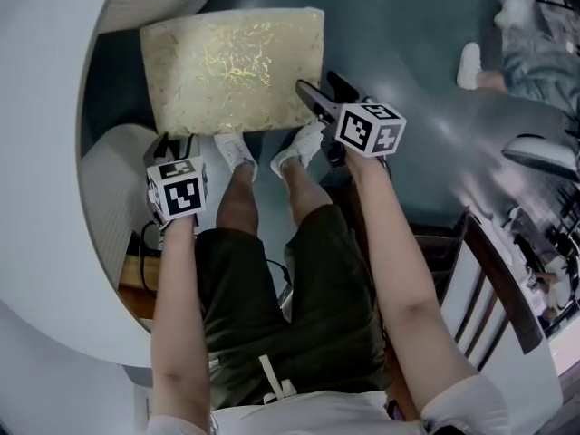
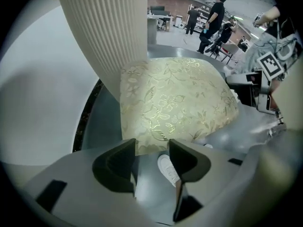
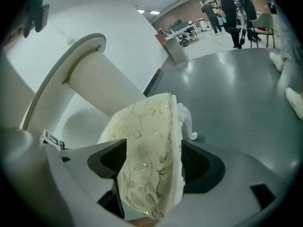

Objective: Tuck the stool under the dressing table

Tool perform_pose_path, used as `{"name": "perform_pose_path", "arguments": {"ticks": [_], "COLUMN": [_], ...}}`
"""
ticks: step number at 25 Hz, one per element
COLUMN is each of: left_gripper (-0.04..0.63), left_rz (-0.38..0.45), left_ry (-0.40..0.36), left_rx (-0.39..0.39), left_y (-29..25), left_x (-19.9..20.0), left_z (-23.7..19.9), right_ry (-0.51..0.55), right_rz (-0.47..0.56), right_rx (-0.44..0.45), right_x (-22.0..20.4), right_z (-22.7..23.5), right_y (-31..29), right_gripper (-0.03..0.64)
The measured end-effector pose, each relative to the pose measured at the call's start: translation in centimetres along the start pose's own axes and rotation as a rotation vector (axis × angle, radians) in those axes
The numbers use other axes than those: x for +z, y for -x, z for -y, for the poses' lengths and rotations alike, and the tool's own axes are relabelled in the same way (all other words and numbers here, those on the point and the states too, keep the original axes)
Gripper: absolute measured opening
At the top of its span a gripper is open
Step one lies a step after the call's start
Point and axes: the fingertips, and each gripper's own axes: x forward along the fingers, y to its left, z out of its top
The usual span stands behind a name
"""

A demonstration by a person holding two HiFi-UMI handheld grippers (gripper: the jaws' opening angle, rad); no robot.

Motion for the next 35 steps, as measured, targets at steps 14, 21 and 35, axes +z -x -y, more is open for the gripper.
{"name": "perform_pose_path", "arguments": {"ticks": [14, 21, 35], "left_gripper": [0.34, 0.304, 0.196], "left_rz": [-0.058, -0.07, -0.248], "left_ry": [-0.007, -0.023, -0.321], "left_rx": [-0.152, -0.125, 0.098], "left_y": [-1.2, -0.7, 1.3], "left_x": [0.4, 0.1, 4.2], "left_z": [-1.2, -0.7, 0.2], "right_ry": [0.169, 0.198, 0.103], "right_rz": [-0.068, -0.069, -0.088], "right_rx": [-0.03, -0.031, -0.067], "right_x": [1.3, 0.9, 2.1], "right_z": [-1.6, -1.7, -2.2], "right_y": [-1.3, -1.4, 1.6], "right_gripper": [0.308, 0.298, 0.279]}}
